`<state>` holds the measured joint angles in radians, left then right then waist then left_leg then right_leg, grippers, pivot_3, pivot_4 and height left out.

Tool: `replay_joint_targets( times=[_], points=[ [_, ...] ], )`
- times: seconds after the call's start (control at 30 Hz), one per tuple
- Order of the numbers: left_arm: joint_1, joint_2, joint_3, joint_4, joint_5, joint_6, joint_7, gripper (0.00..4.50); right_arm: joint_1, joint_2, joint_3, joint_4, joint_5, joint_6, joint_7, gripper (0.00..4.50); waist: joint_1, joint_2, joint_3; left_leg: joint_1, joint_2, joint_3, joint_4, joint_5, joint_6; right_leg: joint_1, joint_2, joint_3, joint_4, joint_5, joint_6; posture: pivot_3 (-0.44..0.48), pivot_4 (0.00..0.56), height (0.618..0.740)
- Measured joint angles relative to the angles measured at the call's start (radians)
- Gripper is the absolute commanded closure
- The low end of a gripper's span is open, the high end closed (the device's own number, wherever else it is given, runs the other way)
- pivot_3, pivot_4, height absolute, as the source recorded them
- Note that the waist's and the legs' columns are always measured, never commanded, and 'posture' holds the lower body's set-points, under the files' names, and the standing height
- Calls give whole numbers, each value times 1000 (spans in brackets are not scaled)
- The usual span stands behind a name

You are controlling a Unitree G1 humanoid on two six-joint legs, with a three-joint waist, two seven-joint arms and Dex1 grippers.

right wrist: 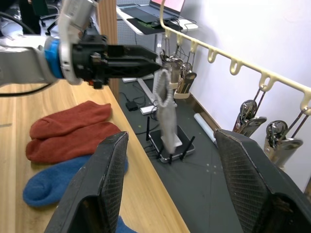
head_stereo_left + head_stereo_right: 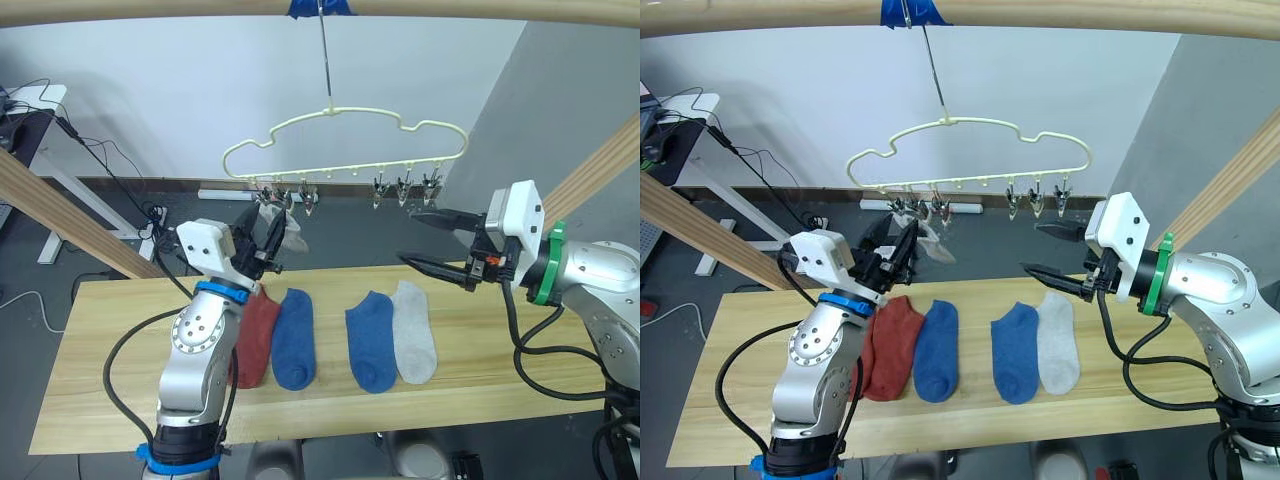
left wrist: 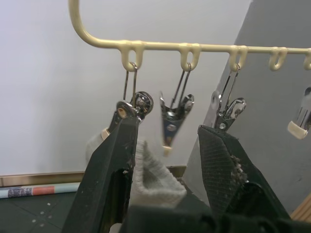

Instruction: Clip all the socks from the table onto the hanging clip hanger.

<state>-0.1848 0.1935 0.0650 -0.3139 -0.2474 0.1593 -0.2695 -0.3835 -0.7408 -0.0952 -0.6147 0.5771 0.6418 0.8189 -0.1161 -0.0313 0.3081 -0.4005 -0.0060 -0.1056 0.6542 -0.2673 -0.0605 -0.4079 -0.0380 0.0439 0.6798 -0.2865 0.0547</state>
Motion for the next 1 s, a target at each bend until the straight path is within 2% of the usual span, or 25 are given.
replay_joint_targets(
  times=[1.0],
  points=[
    [-111, -15, 11, 127, 7, -61, 20, 2368, 1, -24, -5, -13, 74, 22, -54, 1547, -25, -1, 2, -1, 0, 0, 5, 0, 1, 1, 0, 0, 0, 1, 1, -308, 329, 740]
  ],
)
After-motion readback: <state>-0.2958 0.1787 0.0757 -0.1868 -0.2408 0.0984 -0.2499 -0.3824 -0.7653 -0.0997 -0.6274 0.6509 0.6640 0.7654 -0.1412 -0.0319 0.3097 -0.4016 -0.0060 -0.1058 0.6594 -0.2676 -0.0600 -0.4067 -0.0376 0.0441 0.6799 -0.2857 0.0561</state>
